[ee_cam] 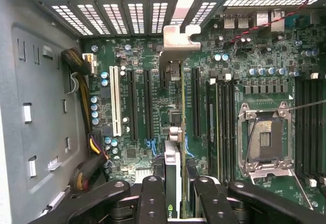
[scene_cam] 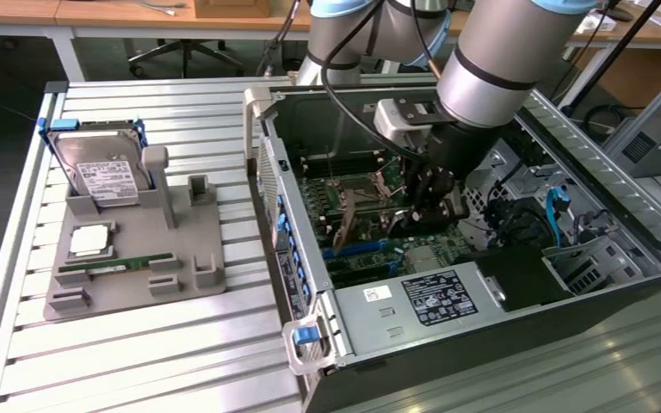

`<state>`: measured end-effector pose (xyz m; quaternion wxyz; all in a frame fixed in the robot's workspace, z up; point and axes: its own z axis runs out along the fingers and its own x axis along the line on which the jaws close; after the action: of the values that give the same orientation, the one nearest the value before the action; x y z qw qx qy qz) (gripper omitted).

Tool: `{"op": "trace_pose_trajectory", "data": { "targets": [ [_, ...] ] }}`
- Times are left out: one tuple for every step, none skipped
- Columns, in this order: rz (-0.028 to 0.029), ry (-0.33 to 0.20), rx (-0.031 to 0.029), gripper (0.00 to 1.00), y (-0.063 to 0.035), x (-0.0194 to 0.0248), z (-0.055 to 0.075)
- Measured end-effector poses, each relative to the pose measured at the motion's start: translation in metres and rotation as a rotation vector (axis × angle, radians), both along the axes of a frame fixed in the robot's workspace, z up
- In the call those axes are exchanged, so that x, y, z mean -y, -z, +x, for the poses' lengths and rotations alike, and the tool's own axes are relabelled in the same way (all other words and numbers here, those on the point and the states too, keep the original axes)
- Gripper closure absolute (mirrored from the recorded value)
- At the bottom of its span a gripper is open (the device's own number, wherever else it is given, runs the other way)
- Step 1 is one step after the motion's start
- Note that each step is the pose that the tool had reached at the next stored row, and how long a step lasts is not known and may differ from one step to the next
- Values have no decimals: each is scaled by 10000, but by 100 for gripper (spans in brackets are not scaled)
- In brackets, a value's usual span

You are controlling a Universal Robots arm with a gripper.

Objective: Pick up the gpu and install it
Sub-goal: 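Insert the gpu into the slot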

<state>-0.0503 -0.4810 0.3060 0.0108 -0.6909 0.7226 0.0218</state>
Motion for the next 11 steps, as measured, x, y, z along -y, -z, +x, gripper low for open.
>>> {"op": "trace_pose_trajectory", "data": {
  "targets": [
    [-85,0,0,73,1,-8,0],
    [-175,0,0,73,2,-31,0],
    [-183,0,0,73,2,-61,0],
    [-185,0,0,73,2,-109,0],
    [-184,0,0,73,2,-137,0],
    [-185,0,0,73,2,-161,0],
    [-188,0,-1,73,2,-182,-2],
    [-192,0,-1,73,3,-204,-6],
    [-192,0,0,73,5,-234,-20],
    [-190,0,1,73,8,-245,-54],
    [-190,0,1,73,11,-245,-77]
  ]
}}
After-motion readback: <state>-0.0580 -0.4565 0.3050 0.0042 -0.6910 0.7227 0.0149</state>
